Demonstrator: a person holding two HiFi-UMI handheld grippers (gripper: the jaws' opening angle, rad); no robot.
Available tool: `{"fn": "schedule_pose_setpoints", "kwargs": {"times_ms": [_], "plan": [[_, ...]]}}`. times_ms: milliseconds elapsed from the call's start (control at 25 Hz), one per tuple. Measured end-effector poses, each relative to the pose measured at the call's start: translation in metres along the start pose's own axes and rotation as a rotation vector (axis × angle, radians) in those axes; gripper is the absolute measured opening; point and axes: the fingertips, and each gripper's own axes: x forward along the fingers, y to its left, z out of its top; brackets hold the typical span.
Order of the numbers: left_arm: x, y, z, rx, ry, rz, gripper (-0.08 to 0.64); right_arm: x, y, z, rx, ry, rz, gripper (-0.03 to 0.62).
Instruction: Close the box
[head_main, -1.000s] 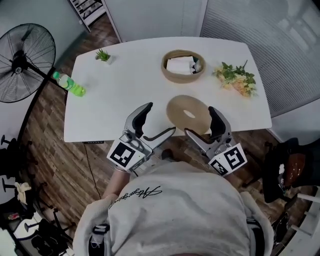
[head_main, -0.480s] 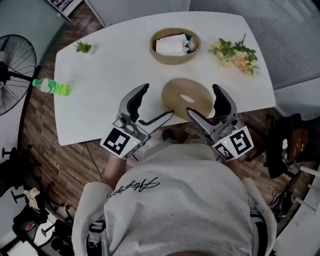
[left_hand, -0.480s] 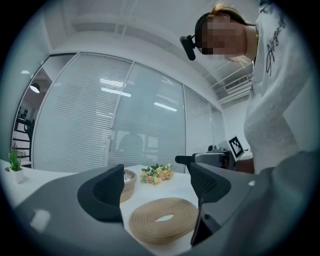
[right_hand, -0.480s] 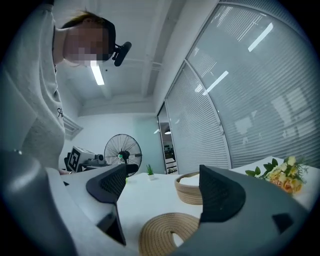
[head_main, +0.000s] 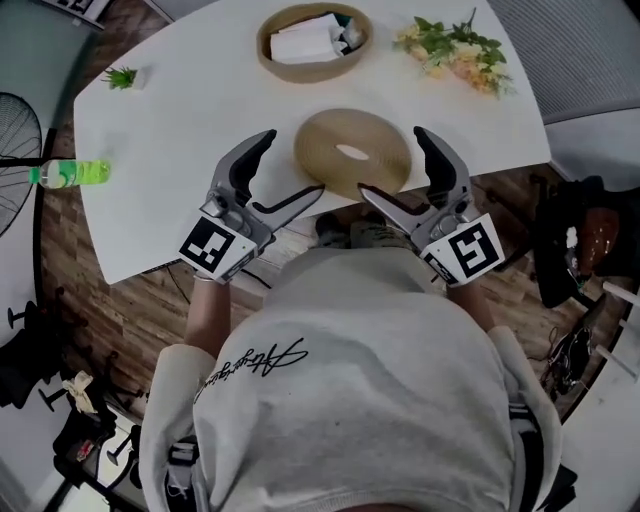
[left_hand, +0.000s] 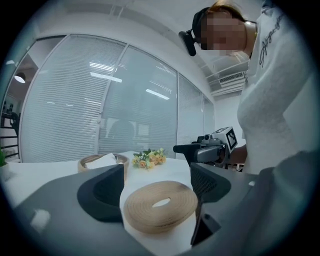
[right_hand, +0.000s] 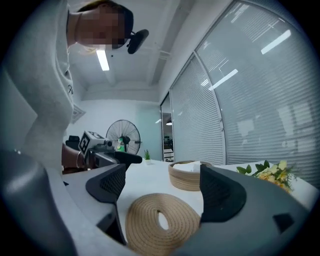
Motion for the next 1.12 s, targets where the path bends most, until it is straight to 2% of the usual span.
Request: {"fn": "schedule_pose_setpoints", "kwargs": {"times_ms": [120, 280, 520, 760, 880, 1120], "plan": [[0.009, 0.003, -0.016, -0.009, 0.036, -0.059, 0.403, -0.007, 0.001, -0.028, -0.032, 0.07, -0.003, 0.455], [0.016, 0.006, -0.039, 0.023, 0.118, -0.13, 0.417, -0.014, 0.003, -0.058, 0.026, 0.139, 0.003, 0.481], [0.017, 0.018, -0.067, -0.002, 0.208, -0.265, 0.461, -0.017, -0.004, -0.106, 0.066, 0.254, -0.026, 0.506], [0.024, 0.018, -0.099, 0.062, 0.353, -0.399, 0.476, -0.024, -0.008, -0.136, 0.068, 0.347, -0.019, 0.53], [0.027, 0.018, -0.111, 0.098, 0.395, -0.43, 0.48, -0.026, -0.009, -0.145, 0.041, 0.388, -0.021, 0.537], [0.036, 0.022, -0.125, 0.17, 0.455, -0.443, 0.482, -0.024, -0.009, -0.152, 0.02, 0.444, -0.011, 0.541]]}}
